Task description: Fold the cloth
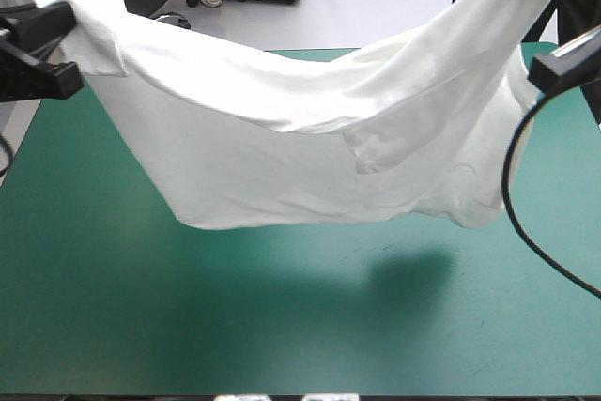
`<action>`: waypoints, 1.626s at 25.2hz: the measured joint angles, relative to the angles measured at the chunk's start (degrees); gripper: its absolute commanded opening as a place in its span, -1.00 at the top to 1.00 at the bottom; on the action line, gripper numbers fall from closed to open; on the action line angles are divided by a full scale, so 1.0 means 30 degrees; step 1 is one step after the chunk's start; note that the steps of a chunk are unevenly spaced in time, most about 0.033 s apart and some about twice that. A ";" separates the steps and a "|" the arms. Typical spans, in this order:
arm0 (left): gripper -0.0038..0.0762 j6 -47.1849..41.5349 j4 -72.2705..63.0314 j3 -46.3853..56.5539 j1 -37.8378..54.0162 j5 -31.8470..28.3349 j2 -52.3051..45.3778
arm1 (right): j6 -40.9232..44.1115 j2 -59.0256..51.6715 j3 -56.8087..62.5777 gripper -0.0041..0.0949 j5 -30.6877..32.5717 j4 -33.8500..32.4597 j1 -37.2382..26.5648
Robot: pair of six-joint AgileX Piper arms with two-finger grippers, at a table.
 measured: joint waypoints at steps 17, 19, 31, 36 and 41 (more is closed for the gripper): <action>0.95 -0.0086 -0.1576 0.0591 0.0000 0.0212 -0.2872 | 0.0293 -0.3770 0.3165 0.95 0.0593 0.1336 0.0000; 0.95 -0.0259 -0.1418 0.2100 0.0000 0.0212 -0.2809 | 0.0455 -0.3739 0.4895 0.95 0.0645 0.1336 0.0000; 0.95 -0.1394 0.0849 1.2829 0.0000 -0.2839 0.0159 | 0.0392 0.2668 1.0402 0.95 -0.0808 0.0585 0.0000; 0.95 -0.1430 0.1364 1.3611 0.0000 -0.6018 0.4013 | 0.0146 0.6636 1.0380 0.95 -0.1796 0.0419 0.0000; 0.95 -0.1430 0.1648 1.3611 0.0000 -1.0571 0.8320 | -0.0001 1.0877 0.9291 0.95 -0.2164 -0.0567 0.0000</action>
